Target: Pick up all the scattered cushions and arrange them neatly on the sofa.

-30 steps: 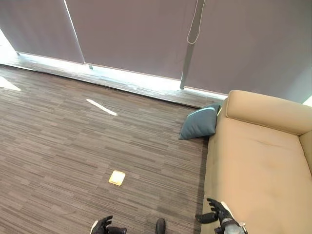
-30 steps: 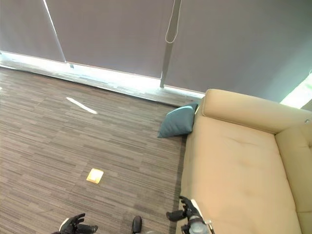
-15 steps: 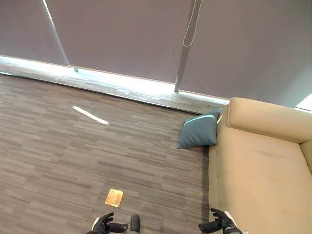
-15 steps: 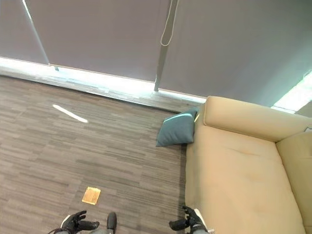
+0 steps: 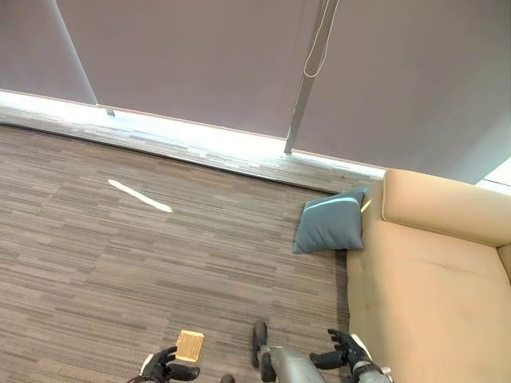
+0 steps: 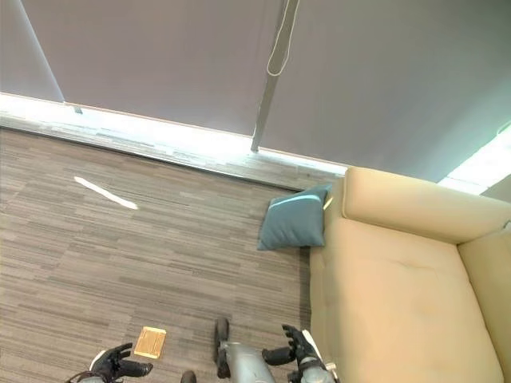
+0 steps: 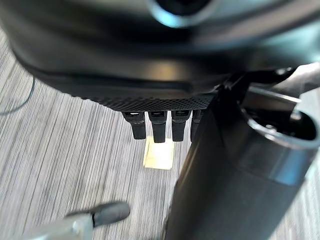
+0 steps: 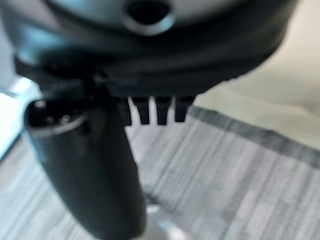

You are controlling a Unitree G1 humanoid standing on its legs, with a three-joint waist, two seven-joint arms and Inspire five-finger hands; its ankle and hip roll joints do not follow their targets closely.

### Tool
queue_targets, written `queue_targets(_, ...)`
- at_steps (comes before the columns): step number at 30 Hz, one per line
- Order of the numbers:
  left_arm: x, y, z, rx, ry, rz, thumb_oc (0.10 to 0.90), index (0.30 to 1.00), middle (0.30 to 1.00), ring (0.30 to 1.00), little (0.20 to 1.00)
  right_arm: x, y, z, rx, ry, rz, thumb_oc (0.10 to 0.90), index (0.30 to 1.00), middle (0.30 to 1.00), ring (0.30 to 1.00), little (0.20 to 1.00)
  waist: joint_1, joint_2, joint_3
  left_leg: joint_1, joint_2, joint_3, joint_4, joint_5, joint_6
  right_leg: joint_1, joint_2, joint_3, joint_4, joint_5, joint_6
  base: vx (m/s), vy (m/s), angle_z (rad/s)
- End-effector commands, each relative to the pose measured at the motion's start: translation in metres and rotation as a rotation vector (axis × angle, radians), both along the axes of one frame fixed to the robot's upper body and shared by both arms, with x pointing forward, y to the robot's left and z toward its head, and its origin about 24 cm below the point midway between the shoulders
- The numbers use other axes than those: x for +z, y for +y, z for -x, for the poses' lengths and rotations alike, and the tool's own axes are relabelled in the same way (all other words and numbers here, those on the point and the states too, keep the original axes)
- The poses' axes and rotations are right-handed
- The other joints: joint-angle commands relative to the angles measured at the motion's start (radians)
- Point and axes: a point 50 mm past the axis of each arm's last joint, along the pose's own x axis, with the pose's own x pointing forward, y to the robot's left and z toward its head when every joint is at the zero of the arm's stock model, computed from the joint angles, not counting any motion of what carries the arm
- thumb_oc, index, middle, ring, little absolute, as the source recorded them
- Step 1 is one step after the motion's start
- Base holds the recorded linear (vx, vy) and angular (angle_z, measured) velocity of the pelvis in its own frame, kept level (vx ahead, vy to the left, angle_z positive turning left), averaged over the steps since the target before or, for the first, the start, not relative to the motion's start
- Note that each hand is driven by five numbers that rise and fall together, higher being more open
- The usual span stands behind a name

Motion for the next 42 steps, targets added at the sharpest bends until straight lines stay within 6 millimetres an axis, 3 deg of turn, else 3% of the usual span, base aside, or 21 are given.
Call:
queue_targets(1,0.005,0.012,-0.002,-0.075,-0.019,-0.058,0.8,0.9,0.9,0.9,0.9,0.015,-0.019,-0.023,-0.001,-0.109,0.05,0.8,0.9,0.9,0.9,0.9,-0.035,0.007,-0.055,0.053,-0.023,-0.106,0.103,-0.096,-0.121,0.147,0.034,0.004,-0.115,0.133,0.01,0.4,0.024,0.26)
queue_targets(4,0.002,0.006,0.003,-0.088,0.0,-0.041,0.8,0.9,0.9,0.9,0.9,0.014,-0.024,-0.017,-0.023,-0.097,0.051,0.8,0.9,0.9,0.9,0.9,-0.044,0.026,-0.072,0.063,-0.012,-0.112,0.164,-0.058,-0.153,0.178,0.037,0.005,-0.099,0.13,-0.016,0.37,0.017,0.4)
queue_targets(6,0.001,0.0,0.001,-0.096,-0.008,-0.024,0.8,0.9,0.9,0.9,0.9,0.014,-0.026,-0.017,-0.043,-0.105,0.045,0.8,0.9,0.9,0.9,0.9,-0.052,0.039,-0.081,0.031,0.016,-0.075,0.284,0.031,-0.227,0.224,0.036,-0.002,-0.108,0.121,-0.031,0.37,0.002,0.27)
queue_targets(7,0.003,-0.001,-0.004,-0.104,-0.031,-0.016,0.8,0.9,0.9,0.9,0.9,0.017,-0.027,-0.021,-0.049,-0.123,0.04,0.8,0.9,0.9,0.9,0.9,-0.049,0.027,-0.071,-0.057,0.042,-0.007,0.482,0.121,-0.287,0.274,0.024,0.013,-0.115,0.105,-0.051,0.26,-0.001,0.29)
queue_targets(8,0.003,-0.001,-0.004,-0.104,-0.031,-0.015,0.8,0.9,0.9,0.9,0.9,0.017,-0.027,-0.021,-0.05,-0.123,0.04,0.8,0.9,0.9,0.9,0.9,-0.047,0.029,-0.07,-0.062,0.045,-0.005,0.49,0.116,-0.287,0.273,0.026,0.014,-0.114,0.105,-0.052,0.3,-0.029,0.23)
queue_targets(9,0.005,0.0,-0.01,-0.089,-0.054,-0.02,0.8,0.9,0.9,0.9,0.9,0.019,-0.031,-0.025,-0.063,-0.135,0.049,0.8,0.9,0.9,0.9,0.9,-0.034,0.013,-0.063,-0.129,0.064,0.045,0.598,0.128,-0.277,0.317,0.025,0.039,-0.127,0.073,-0.071,0.16,-0.02,-0.04)
queue_targets(11,0.006,0.0,-0.012,-0.087,-0.059,-0.021,0.8,0.9,0.9,0.9,0.9,0.019,-0.032,-0.024,-0.068,-0.129,0.049,0.8,0.9,0.9,0.9,0.9,-0.021,0.004,-0.055,-0.184,0.087,0.075,0.639,0.098,-0.25,0.34,0.021,0.059,-0.128,0.063,-0.075,0.28,-0.003,-0.39)
queue_targets(12,0.007,0.0,-0.015,-0.084,-0.069,-0.02,0.8,0.9,0.9,0.9,0.9,0.019,-0.032,-0.024,-0.068,-0.127,0.052,0.8,0.9,0.9,0.9,0.9,0.006,-0.011,-0.042,-0.248,0.113,0.106,0.582,0.006,-0.193,0.383,0.011,0.089,-0.137,0.041,-0.063,0.29,0.02,-0.66)
queue_targets(14,0.007,0.0,-0.015,-0.084,-0.071,-0.02,0.8,0.9,0.9,0.9,0.9,0.018,-0.031,-0.024,-0.065,-0.121,0.053,0.8,0.9,0.9,0.9,0.9,0.014,-0.018,-0.043,-0.258,0.105,0.103,0.519,-0.022,-0.174,0.391,0.005,0.104,-0.139,0.033,-0.057,0.29,0.081,-0.88)
queue_targets(15,0.007,0.001,-0.014,-0.076,-0.072,-0.024,0.8,0.9,0.9,0.9,0.9,0.016,-0.031,-0.021,-0.058,-0.105,0.064,0.8,0.9,0.9,0.9,0.9,0.038,-0.017,-0.036,-0.303,0.085,0.059,0.381,-0.024,-0.167,0.419,0.013,0.139,-0.143,0.01,-0.047,0.37,0.142,-0.72)
queue_targets(17,0.007,0.001,-0.014,-0.076,-0.068,-0.023,0.8,0.9,0.9,0.9,0.9,0.015,-0.031,-0.02,-0.061,-0.099,0.066,0.8,0.9,0.9,0.9,0.9,0.044,-0.015,-0.038,-0.322,0.079,0.037,0.309,0.011,-0.172,0.429,0.016,0.152,-0.146,0.001,-0.047,0.23,0.099,-0.45)
queue_targets(19,0.005,0.0,-0.01,-0.068,-0.058,-0.015,0.8,0.9,0.9,0.9,0.9,0.015,-0.032,-0.019,-0.061,-0.092,0.075,0.8,0.9,0.9,0.9,0.9,0.072,0.011,-0.029,-0.363,0.075,-0.039,0.154,0.135,-0.192,0.478,0.053,0.204,-0.138,-0.032,-0.053,0.31,0.15,-0.46)
queue_targets(21,0.004,-0.001,-0.008,-0.067,-0.05,-0.01,0.8,0.9,0.9,0.9,0.9,0.014,-0.033,-0.018,-0.062,-0.086,0.079,0.8,0.9,0.9,0.9,0.9,0.079,0.011,-0.026,-0.374,0.075,-0.05,0.144,0.156,-0.196,0.493,0.055,0.22,-0.129,-0.045,-0.053,0.29,0.17,-0.6)
queue_targets(26,0.0,0.0,0.003,-0.074,-0.003,-0.008,0.8,0.9,0.9,0.9,0.9,0.01,-0.028,-0.013,-0.061,-0.063,0.062,0.8,0.9,0.9,0.9,0.9,0.083,0.004,-0.064,-0.321,0.068,-0.038,0.121,0.131,-0.165,0.495,0.021,0.256,-0.038,-0.072,-0.028,0.27,0.2,-0.61)
queue_targets(28,0.004,0.004,-0.004,-0.078,-0.025,-0.022,0.8,0.9,0.9,0.9,0.9,0.013,-0.022,-0.021,-0.029,-0.088,0.051,0.8,0.9,0.9,0.9,0.9,0.082,0.003,-0.067,-0.28,0.067,-0.002,0.118,0.097,-0.136,0.43,-0.015,0.241,0.128,-0.021,0.018,0.25,0.24,-0.36)
queue_targets(29,0.004,0.004,-0.004,-0.078,-0.025,-0.022,0.8,0.9,0.9,0.9,0.9,0.013,-0.022,-0.021,-0.029,-0.088,0.051,0.8,0.9,0.9,0.9,0.9,0.083,0.002,-0.067,-0.28,0.067,-0.001,0.118,0.096,-0.136,0.429,-0.015,0.242,0.13,-0.022,0.018,0.19,0.203,-0.49)
queue_targets(31,0.009,0.009,-0.015,-0.071,-0.068,-0.039,0.8,0.9,0.9,0.9,0.9,0.017,-0.016,-0.031,-0.008,-0.127,0.04,0.8,0.9,0.9,0.9,0.9,0.073,0.014,-0.047,-0.24,0.077,0.026,0.121,0.068,-0.111,0.335,-0.047,0.203,0.309,0.067,0.048,0.14,0.184,-0.4)
queue_targets(34,0.01,0.01,-0.018,-0.062,-0.083,-0.041,0.8,0.9,0.9,0.9,0.9,0.017,-0.013,-0.033,-0.006,-0.133,0.032,0.8,0.9,0.9,0.9,0.9,0.068,0.025,-0.044,-0.204,0.08,0.033,0.111,0.048,-0.105,0.292,-0.073,0.145,0.329,0.064,0.033,0.25,0.182,-0.1)
queue_targets(37,0.01,0.01,-0.017,-0.06,-0.077,-0.038,0.8,0.9,0.9,0.9,0.9,0.014,-0.014,-0.029,-0.005,-0.104,0.039,0.8,0.9,0.9,0.9,0.9,0.051,0.025,-0.048,-0.147,0.066,0.011,0.077,0.027,-0.105,0.243,-0.037,0.097,0.219,0.017,0.011,0.25,0.068,-0.01)
queue_targets(39,0.009,0.01,-0.016,-0.059,-0.065,-0.037,0.8,0.9,0.9,0.9,0.9,0.013,-0.016,-0.027,-0.009,-0.088,0.044,0.8,0.9,0.9,0.9,0.9,0.031,0.005,-0.042,-0.095,0.032,-0.008,0.06,0.001,-0.111,0.193,-0.016,0.044,0.025,0.055,0.017,0.43,0.047,0.05)
queue_targets(42,0.008,0.007,-0.017,-0.065,-0.063,-0.033,0.8,0.9,0.9,0.9,0.9,0.01,-0.018,-0.021,-0.021,-0.071,0.043,0.8,0.9,0.9,0.9,0.9,0.004,0.002,-0.029,-0.061,0.02,-0.034,0.066,-0.017,-0.12,0.179,0.011,0.07,-0.034,0.073,0.026,0.34,0.031,0.15)
